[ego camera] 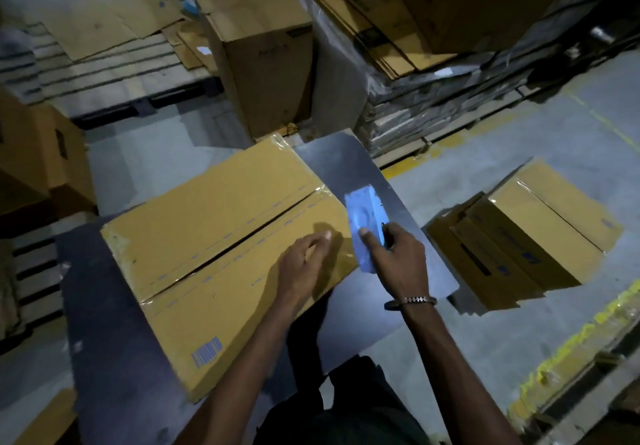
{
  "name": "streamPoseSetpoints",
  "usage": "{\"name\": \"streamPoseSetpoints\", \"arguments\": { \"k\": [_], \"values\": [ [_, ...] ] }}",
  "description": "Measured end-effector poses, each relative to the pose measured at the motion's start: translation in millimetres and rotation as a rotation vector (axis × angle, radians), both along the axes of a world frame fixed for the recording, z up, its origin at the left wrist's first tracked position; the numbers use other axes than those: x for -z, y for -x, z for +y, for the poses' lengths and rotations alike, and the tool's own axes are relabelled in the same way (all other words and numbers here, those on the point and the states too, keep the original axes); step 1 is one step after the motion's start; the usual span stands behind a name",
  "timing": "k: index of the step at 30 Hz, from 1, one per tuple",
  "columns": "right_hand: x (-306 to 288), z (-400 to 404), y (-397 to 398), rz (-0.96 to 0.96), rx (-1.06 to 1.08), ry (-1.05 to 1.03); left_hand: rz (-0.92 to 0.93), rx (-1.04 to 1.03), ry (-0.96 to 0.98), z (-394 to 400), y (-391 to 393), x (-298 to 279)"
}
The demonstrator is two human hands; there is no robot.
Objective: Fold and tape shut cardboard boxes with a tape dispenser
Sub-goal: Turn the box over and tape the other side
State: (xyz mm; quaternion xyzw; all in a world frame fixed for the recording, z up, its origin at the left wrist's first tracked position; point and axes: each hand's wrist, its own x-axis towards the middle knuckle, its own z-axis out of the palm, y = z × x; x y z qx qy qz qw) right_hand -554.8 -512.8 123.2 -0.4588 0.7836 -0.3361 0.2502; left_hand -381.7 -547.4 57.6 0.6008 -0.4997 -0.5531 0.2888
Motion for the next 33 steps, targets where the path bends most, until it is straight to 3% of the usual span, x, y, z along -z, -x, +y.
{"name": "streamPoseSetpoints", "arguments": {
  "k": [2,3,6,10,16,21,26,30,33],
  "values": [
    [-15,-21,-22,-0.210,-0.178,0.018,0.469,-0.196,-0.236,-14,-12,-26],
    [-18,-31,-32,-0.329,-0.267,-0.013,0.573,-0.280,-0.279,-20,-22,-37],
    [-21,-55,-64,-0.541,-0.504,-0.169,0.590,-0.441,-0.256,-30,-64,-57],
    [-20,-72,-99,-0.565,-0.801,-0.301,0.537,-0.557,-0.279,-24,-127,-63],
    [-7,-90,-141,-0.659,-1.005,-0.425,0.546,-0.614,-0.310,10,-187,-56],
    [-5,-89,-175,-0.695,-1.050,-0.496,0.482,-0.707,-0.266,16,-235,-52],
    [-5,-87,-212,-0.714,-0.952,-0.520,0.492,-0.435,-0.373,8,-286,-49],
    [5,-79,-238,-0.792,-0.823,-0.554,0.543,-0.366,-0.328,-4,-322,-22],
    [13,-73,-263,-0.783,-0.764,-0.535,0.472,-0.306,-0.364,-18,-345,-8]
  ]
}}
